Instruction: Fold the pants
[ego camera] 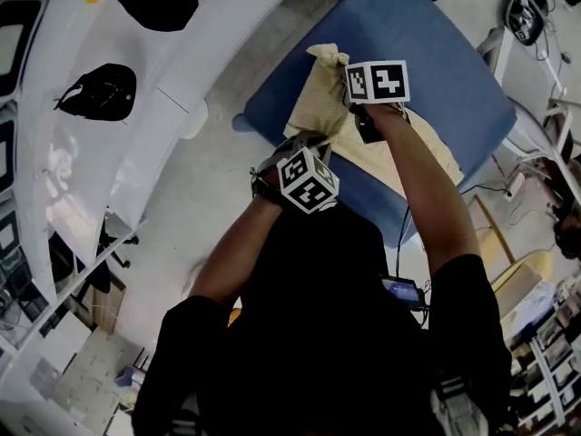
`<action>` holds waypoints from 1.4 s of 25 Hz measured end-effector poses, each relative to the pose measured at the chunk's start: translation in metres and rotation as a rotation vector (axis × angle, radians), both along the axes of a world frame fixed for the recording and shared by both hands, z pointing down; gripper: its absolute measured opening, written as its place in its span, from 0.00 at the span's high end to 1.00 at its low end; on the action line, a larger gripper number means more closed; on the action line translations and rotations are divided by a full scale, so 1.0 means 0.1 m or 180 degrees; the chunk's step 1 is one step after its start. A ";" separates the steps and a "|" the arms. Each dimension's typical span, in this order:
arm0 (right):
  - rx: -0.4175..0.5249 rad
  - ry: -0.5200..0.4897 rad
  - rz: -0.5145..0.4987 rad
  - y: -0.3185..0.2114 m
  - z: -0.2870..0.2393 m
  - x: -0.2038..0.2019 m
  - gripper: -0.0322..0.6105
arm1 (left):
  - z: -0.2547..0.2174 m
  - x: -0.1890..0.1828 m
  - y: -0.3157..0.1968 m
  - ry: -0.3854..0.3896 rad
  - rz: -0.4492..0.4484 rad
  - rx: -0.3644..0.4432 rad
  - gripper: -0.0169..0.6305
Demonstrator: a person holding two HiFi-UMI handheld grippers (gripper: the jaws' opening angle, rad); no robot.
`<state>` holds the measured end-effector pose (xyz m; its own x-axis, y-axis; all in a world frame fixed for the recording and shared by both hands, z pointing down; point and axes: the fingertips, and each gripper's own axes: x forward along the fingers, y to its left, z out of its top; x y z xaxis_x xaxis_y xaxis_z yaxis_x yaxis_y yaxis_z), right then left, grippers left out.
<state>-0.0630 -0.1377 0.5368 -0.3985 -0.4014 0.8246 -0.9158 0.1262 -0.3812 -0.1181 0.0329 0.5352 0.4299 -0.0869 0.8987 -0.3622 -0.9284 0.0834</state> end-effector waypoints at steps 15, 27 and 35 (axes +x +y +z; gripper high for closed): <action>0.0349 -0.0449 0.0480 1.44 -0.45 1.65 0.89 | -0.39 1.39 1.28 0.0228 0.0120 -0.0045 0.91; 0.0150 -0.0580 0.0913 2.64 -0.30 2.74 0.89 | -0.27 2.33 2.39 0.0250 0.0802 -0.0285 0.91; 0.0074 -0.0483 0.1092 3.02 -0.08 3.09 0.89 | -0.14 2.63 2.76 0.0240 0.1080 -0.0351 0.91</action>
